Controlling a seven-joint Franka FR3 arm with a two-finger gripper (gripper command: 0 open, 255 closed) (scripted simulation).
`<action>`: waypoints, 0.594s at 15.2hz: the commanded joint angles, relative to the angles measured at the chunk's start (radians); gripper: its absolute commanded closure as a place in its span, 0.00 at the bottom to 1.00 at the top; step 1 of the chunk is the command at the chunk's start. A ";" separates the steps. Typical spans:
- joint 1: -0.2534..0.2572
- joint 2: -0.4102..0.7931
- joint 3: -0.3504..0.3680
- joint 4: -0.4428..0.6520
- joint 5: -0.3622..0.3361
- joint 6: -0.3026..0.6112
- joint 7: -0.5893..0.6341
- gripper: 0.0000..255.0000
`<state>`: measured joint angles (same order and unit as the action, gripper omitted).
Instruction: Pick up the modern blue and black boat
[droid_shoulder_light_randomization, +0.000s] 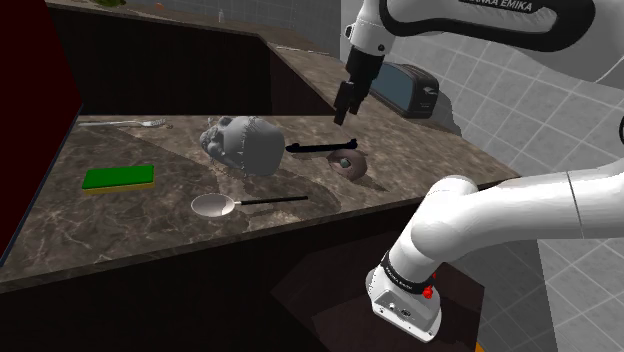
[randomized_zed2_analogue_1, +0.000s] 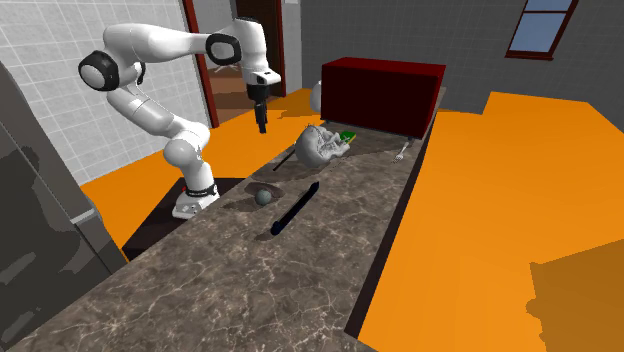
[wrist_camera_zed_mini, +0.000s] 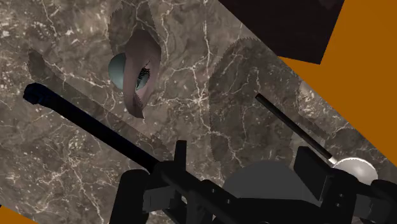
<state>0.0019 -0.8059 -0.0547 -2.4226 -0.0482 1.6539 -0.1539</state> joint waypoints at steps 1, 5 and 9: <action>0.000 0.000 0.000 0.000 0.000 0.000 0.000 0.00; 0.021 0.030 -0.110 -0.060 -0.074 0.096 -0.218 0.00; 0.047 0.101 -0.223 -0.086 -0.140 0.202 -0.435 0.00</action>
<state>0.0417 -0.7250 -0.2487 -2.5066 -0.1711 1.8295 -0.5269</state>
